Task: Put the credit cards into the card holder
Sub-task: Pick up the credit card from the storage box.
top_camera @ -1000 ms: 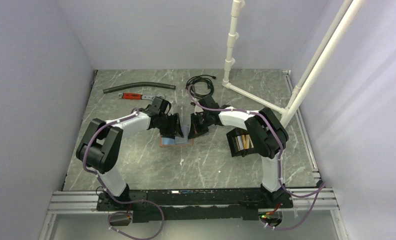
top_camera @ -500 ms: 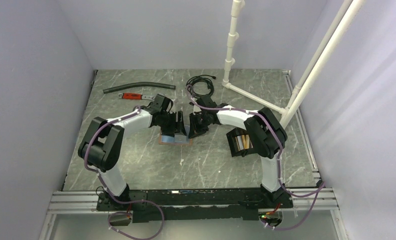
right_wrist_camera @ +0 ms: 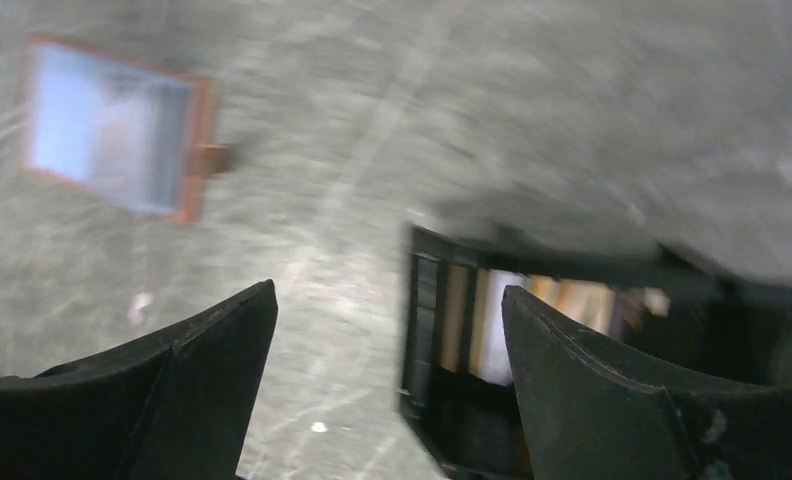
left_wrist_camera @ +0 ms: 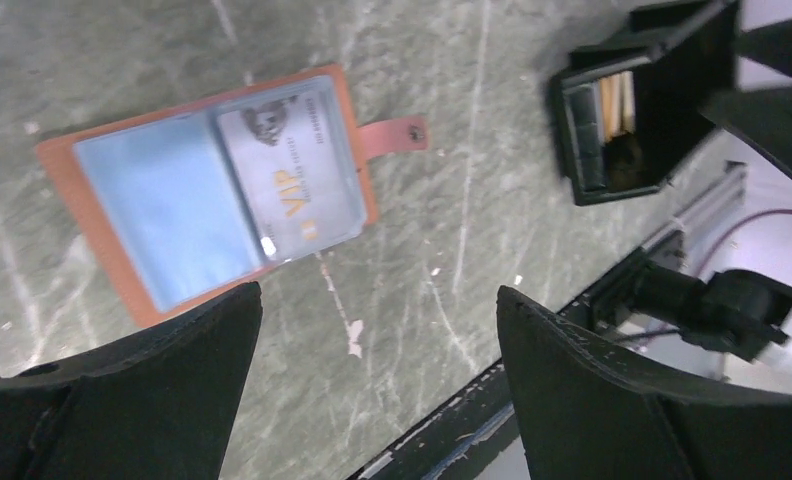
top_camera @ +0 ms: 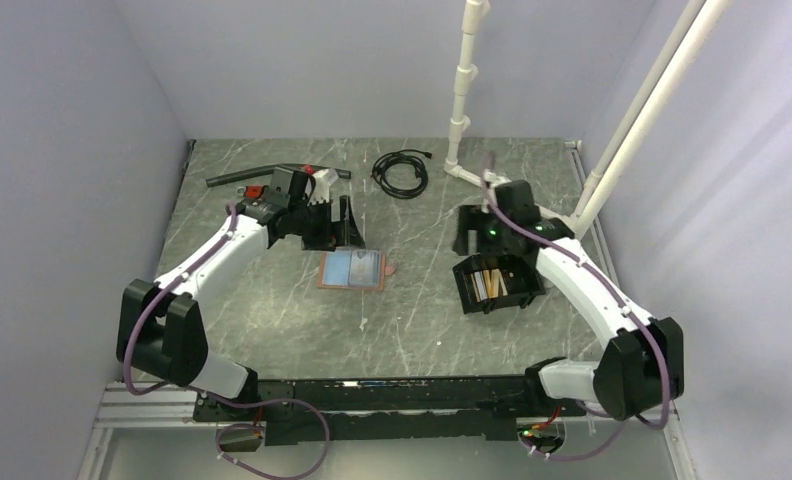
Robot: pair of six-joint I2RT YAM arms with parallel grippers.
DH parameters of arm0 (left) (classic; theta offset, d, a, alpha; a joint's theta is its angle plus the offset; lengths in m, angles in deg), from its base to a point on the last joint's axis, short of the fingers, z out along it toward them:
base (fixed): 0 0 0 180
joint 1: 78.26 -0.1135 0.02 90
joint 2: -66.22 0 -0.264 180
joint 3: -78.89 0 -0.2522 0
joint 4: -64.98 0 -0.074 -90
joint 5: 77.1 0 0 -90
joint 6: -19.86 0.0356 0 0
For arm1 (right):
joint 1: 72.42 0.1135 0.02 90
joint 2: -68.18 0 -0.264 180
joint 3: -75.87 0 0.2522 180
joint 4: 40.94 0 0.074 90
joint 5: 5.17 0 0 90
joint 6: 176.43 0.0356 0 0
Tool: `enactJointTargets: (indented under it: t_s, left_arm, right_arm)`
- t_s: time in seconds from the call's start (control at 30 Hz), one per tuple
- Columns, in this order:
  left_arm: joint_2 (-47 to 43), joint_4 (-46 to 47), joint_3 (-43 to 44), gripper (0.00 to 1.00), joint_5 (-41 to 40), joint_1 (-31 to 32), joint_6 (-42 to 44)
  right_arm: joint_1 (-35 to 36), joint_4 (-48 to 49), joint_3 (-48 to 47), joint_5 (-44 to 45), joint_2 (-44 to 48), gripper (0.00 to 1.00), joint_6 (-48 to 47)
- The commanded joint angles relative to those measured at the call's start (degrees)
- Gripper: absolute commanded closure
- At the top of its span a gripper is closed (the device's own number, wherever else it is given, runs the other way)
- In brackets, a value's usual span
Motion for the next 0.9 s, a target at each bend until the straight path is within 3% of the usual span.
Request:
enactJointTargets:
  t_s: [0.0,0.1,0.3,0.5,0.63,0.77,0.87]
  left_arm:
    - [1.74,10.32,-2.19,0.08,13.35,0.66,-5.4]
    - [2.7,27.66,-8.29,0.09,20.72,3.65,-17.33]
    - [10.46,48.5,-11.5,0.13,17.05,13.85,-30.54]
    - [23.78,57.64,-5.98,0.22,12.18,21.22,-34.26]
    - [33.23,58.53,0.36,0.3,10.44,24.54,-35.7]
    - [39.97,55.66,6.66,0.32,8.13,26.66,-35.06]
    - [43.22,59.01,7.5,0.38,7.9,27.45,-37.19]
  right_arm:
    - [-11.16,0.06,11.48,-2.91,0.72,0.15,6.52]
    - [-18.42,4.02,16.89,-7.21,2.82,0.16,10.65]
    - [-21.72,9.91,22.03,-5.77,3.86,0.15,12.73]
    - [-21.75,11.02,21.92,-7.33,0.37,0.15,9.46]
    - [-21.55,10.38,20.62,-8.99,-2.92,0.16,7.36]
    - [-21.24,12.53,21.13,-15.75,-5.39,0.26,5.48]
    - [-20.37,14.34,21.35,-23.3,-6.41,0.31,4.54]
